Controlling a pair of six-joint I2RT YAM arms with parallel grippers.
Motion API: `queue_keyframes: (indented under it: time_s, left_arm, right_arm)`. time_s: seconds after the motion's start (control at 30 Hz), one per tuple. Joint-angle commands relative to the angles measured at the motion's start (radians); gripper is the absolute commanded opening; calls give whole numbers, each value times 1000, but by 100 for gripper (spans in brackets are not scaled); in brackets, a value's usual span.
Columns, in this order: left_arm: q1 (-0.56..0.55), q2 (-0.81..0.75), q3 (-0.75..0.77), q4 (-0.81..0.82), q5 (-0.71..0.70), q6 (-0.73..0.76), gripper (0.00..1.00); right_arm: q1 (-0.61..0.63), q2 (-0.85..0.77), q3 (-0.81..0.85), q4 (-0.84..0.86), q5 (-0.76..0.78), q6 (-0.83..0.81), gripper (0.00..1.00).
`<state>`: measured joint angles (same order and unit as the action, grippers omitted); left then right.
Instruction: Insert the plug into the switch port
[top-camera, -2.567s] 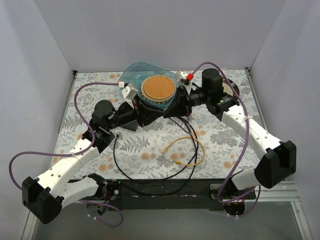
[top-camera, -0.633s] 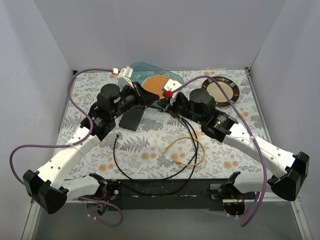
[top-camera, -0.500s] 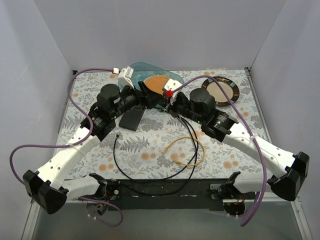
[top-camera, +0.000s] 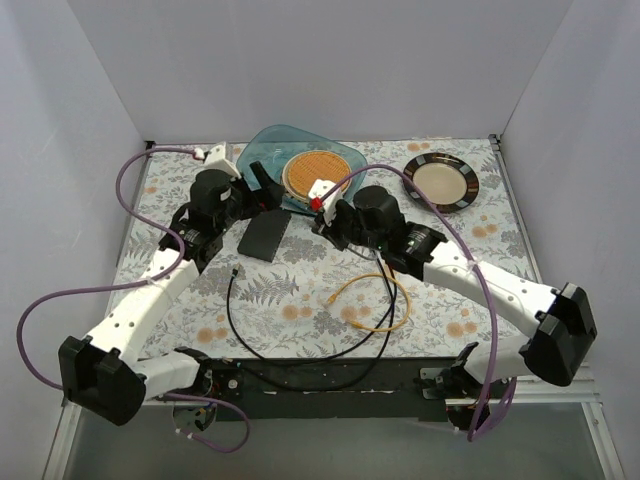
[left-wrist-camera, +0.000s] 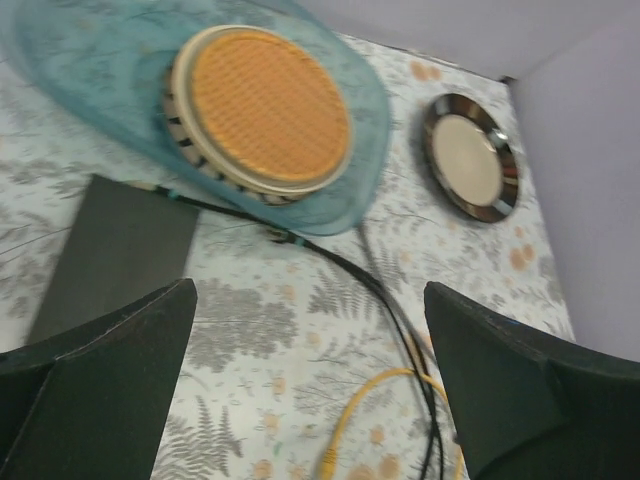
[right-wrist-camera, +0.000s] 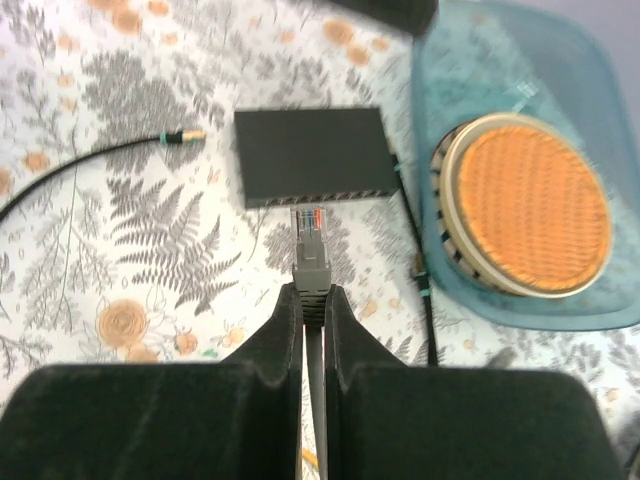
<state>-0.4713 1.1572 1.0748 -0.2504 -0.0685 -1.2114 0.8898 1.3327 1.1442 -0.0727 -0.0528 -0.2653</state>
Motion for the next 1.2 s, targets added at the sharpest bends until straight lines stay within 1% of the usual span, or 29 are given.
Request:
queue_keyframes:
  time_s: [0.0,0.1,0.27,0.4,0.47,0.5,0.53,0.6,0.7,0.83,0.9,1.07,1.17]
  left_arm:
    - [185,25,-99,5,101,1,98]
    - [247,77,-141,52,174,7,98]
    - [304,162,-187,111,196,-8,98]
    - [362,245,-214,207,217,-39,98]
    - [373,285,-219,243,207,-42,98]
    - [378,297,-222,297,205,-39,98]
    - [379,318,-231,327,216,-25,98]
    - [379,347,-233,378,223,-20,98]
    - [381,418,-234,425,230,-7,98]
    - [384,525,-219,464,283,9,98]
    - [384,571,-207,470,321,15,98]
    - [384,582,-246,529,340,19,98]
    - [384,570,-259,536,346,33,98]
  right_arm:
    - [-11,62,-18,28,-84,5,1]
    - [-15,138,-3,24,-125,5,1]
    - [-31,298,48,13,-186,5,1]
    - [-45,420,127,-21,-223,6,1]
    - [-51,486,161,-33,-234,8,1]
    - [-51,509,198,-54,-231,6,1]
    - [-51,557,222,-67,-229,6,1]
    - [-51,601,265,-107,-228,1,1]
    - [-51,690,347,-154,-229,1,1]
    - [-51,749,411,-193,-222,-3,1]
    - [-51,766,414,-205,-217,-6,1]
    - [-51,778,413,-200,-220,3,1]
    - [-51,793,428,-197,-217,20,1]
